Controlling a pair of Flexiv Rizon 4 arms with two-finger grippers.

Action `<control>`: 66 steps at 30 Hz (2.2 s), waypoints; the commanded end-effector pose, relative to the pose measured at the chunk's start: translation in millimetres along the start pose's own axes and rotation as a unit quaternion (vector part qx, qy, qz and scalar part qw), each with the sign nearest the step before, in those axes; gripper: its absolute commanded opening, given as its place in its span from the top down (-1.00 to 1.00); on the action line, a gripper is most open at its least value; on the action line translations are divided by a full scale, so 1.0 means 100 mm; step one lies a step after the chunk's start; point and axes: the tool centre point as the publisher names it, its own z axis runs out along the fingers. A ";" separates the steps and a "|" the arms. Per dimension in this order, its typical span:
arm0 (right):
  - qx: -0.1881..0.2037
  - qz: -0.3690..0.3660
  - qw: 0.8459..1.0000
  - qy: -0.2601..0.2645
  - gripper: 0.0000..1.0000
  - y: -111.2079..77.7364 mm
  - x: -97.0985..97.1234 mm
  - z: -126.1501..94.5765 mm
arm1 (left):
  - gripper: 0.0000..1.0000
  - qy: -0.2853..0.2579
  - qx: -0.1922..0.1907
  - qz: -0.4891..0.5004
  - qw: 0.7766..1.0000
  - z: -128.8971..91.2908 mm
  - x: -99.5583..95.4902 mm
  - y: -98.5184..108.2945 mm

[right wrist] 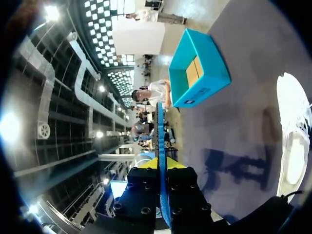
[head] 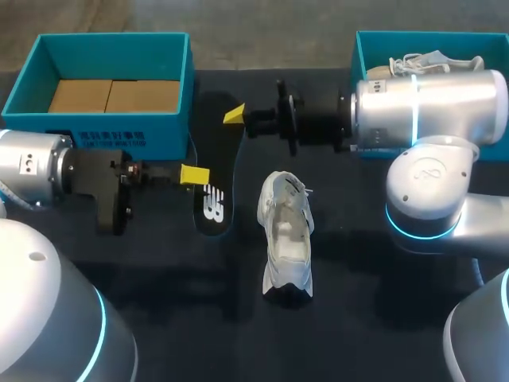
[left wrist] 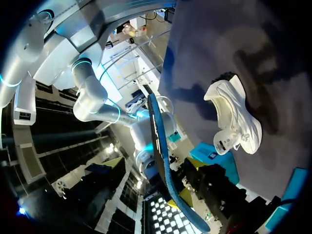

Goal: Take the shoe out of the shoebox, open the shoe tongue, remove and reinsert the insole, then place the shoe into the shoebox

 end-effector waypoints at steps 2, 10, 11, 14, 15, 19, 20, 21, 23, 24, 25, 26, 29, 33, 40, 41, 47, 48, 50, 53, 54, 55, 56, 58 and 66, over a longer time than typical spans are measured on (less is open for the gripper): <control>0.000 0.000 1.000 0.008 1.00 0.00 -0.05 0.02 | -1.00 0.019 0.001 -0.012 1.000 -0.17 -0.01 0.00; -0.001 0.000 1.000 0.014 1.00 0.02 -0.14 0.00 | -1.00 0.047 0.015 -0.019 0.999 -0.42 -0.04 0.08; -0.002 0.000 1.000 0.014 1.00 0.03 -0.15 -0.01 | -1.00 0.049 0.015 -0.020 0.999 -0.44 -0.04 0.08; -0.001 -0.002 1.000 0.016 1.00 0.04 -0.20 -0.01 | -1.00 0.067 0.024 -0.027 0.997 -0.52 -0.04 0.11; -0.001 -0.002 1.000 0.016 1.00 0.04 -0.21 -0.01 | -1.00 0.072 0.027 -0.029 0.997 -0.54 -0.05 0.12; -0.003 -0.001 1.000 0.016 1.00 0.07 -0.28 -0.01 | -1.00 0.112 0.048 -0.053 0.991 -0.66 -0.03 0.17; -0.004 -0.002 1.000 0.015 1.00 0.08 -0.29 -0.01 | -1.00 0.122 0.052 -0.061 0.989 -0.69 -0.02 0.19; -0.004 -0.003 1.000 0.015 1.00 0.08 -0.30 0.00 | -1.00 0.129 0.055 -0.065 0.988 -0.71 0.00 0.20; -0.006 -0.007 1.000 0.012 1.00 0.09 -0.33 0.00 | -1.00 0.154 0.071 -0.084 0.982 -0.78 0.03 0.24; -0.006 -0.009 1.000 0.012 1.00 0.09 -0.34 0.00 | -1.00 0.164 0.076 -0.091 0.979 -0.81 0.04 0.26; -0.005 -0.011 1.000 0.012 1.00 0.10 -0.36 0.01 | -1.00 0.179 0.089 -0.102 0.974 -0.85 0.07 0.30; -0.005 -0.013 1.000 0.011 1.00 0.10 -0.38 0.01 | -1.00 0.188 0.104 -0.111 0.970 -0.87 0.09 0.33; -0.004 -0.019 1.000 0.011 1.00 0.13 -0.44 0.03 | -1.00 0.215 0.117 -0.127 0.961 -0.94 0.12 0.47; -0.005 -0.022 1.000 0.012 1.00 0.15 -0.49 0.04 | -1.00 0.233 0.128 -0.143 0.953 -0.98 0.16 0.67; -0.015 -0.016 1.000 0.012 1.00 0.15 -0.55 0.03 | -1.00 0.281 0.204 -0.114 0.931 -0.84 0.13 0.93; -0.016 -0.013 1.000 0.014 1.00 0.15 -0.55 0.02 | -1.00 0.281 0.204 -0.114 0.931 -0.84 0.13 0.93; -0.016 -0.013 1.000 0.014 1.00 0.15 -0.55 0.02 | -1.00 0.281 0.204 -0.114 0.931 -0.84 0.13 0.93; -0.016 -0.013 1.000 0.014 1.00 0.15 -0.55 0.02 | -1.00 0.281 0.204 -0.114 0.931 -0.84 0.13 0.93; -0.016 -0.013 1.000 0.014 1.00 0.15 -0.55 0.02 | -1.00 0.281 0.204 -0.114 0.931 -0.84 0.13 0.93; -0.016 -0.013 1.000 0.014 1.00 0.15 -0.55 0.02 | -1.00 0.281 0.204 -0.114 0.931 -0.84 0.13 0.93; -0.016 -0.013 1.000 0.014 1.00 0.15 -0.55 0.02 | -1.00 0.281 0.204 -0.114 0.931 -0.84 0.13 0.93; -0.017 -0.012 1.000 0.013 1.00 0.15 -0.56 0.02 | -1.00 0.283 0.203 -0.115 0.930 -0.84 0.14 0.94; -0.020 -0.015 1.000 0.010 1.00 0.15 -0.57 0.01 | -1.00 0.316 0.206 -0.140 0.915 -0.74 0.13 0.96; -0.030 -0.021 0.999 0.004 1.00 0.15 -0.58 0.00 | -1.00 0.346 0.220 -0.129 0.903 -0.66 0.11 0.97; -0.039 -0.028 0.999 -0.010 1.00 0.20 -0.69 0.01 | -1.00 0.463 0.191 -0.132 0.855 -0.40 0.01 1.17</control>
